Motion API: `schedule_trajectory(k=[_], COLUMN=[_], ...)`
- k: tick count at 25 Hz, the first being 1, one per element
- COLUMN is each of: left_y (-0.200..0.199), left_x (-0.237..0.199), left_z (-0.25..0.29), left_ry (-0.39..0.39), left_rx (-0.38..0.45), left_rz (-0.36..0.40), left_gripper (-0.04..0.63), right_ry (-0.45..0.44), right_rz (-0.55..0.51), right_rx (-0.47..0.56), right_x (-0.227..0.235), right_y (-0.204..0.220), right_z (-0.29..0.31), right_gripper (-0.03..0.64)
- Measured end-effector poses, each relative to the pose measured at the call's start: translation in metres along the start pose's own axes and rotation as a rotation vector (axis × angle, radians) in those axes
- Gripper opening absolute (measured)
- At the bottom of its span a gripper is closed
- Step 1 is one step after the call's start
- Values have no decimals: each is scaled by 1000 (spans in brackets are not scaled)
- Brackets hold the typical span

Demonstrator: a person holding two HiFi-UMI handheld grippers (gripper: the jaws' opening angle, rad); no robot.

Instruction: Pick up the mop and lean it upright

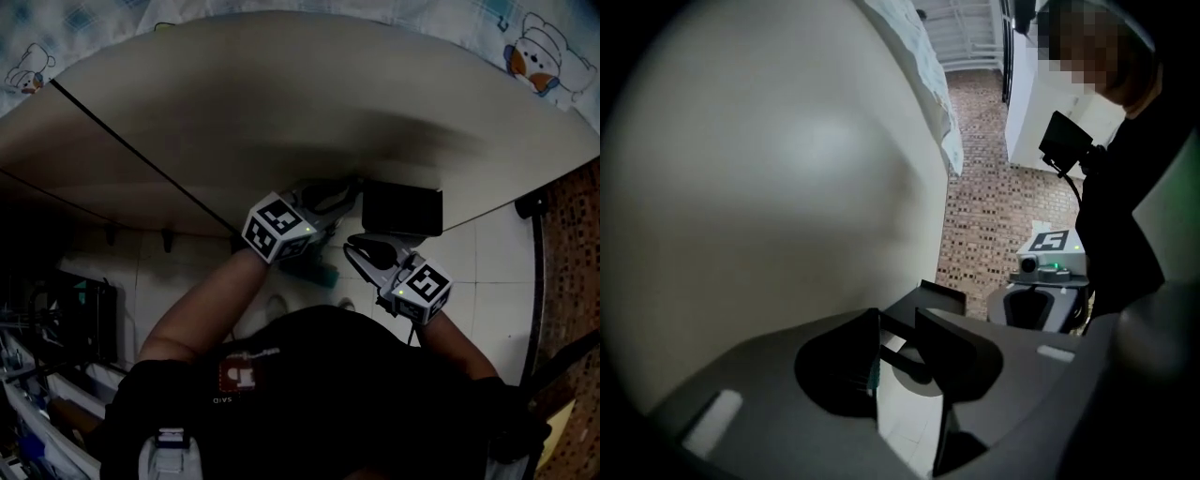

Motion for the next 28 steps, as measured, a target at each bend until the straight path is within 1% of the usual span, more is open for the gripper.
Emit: schedule_trajectory(k=[3, 8, 12, 17, 20, 22, 25, 28], left_y=[3, 13, 19, 32, 43, 51, 60, 66], left_x=[-8, -20, -23, -31, -33, -34, -36, -39], left_z=[5, 18, 29, 40, 45, 48, 52, 59], left_ry=[-17, -36, -35, -28, -18, -13, -9, -2], left_rx=[-20, -55, -75, -75, -78, -84, -94, -101], left_rz=[21, 45, 56, 68, 61, 54, 54, 67], left_gripper=[128, 150, 155, 155, 156, 158, 159, 158], right_ry=[-14, 15, 60, 133, 188, 222, 266, 304], right_rz=[25, 36, 69, 103, 154, 168, 182, 170], right_rx=[-14, -65, -104, -164, -205, -237, -269, -284], right_x=[-7, -6, 2, 22, 35, 44, 56, 71], right_y=[23, 80, 127, 193, 230, 253, 280, 297], right_z=[5, 16, 25, 48, 63, 74, 90, 106], right_gripper=[67, 78, 94, 118, 140, 158, 186, 206])
Point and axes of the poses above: the fingertips, and each gripper's own axes: z forward along the fingers, x to its right, y out of its underside, the point moved 10 cm from there along -z, backward along the fingers, and after that the axes turned 15 degrees about y, right-handed, at the moved point
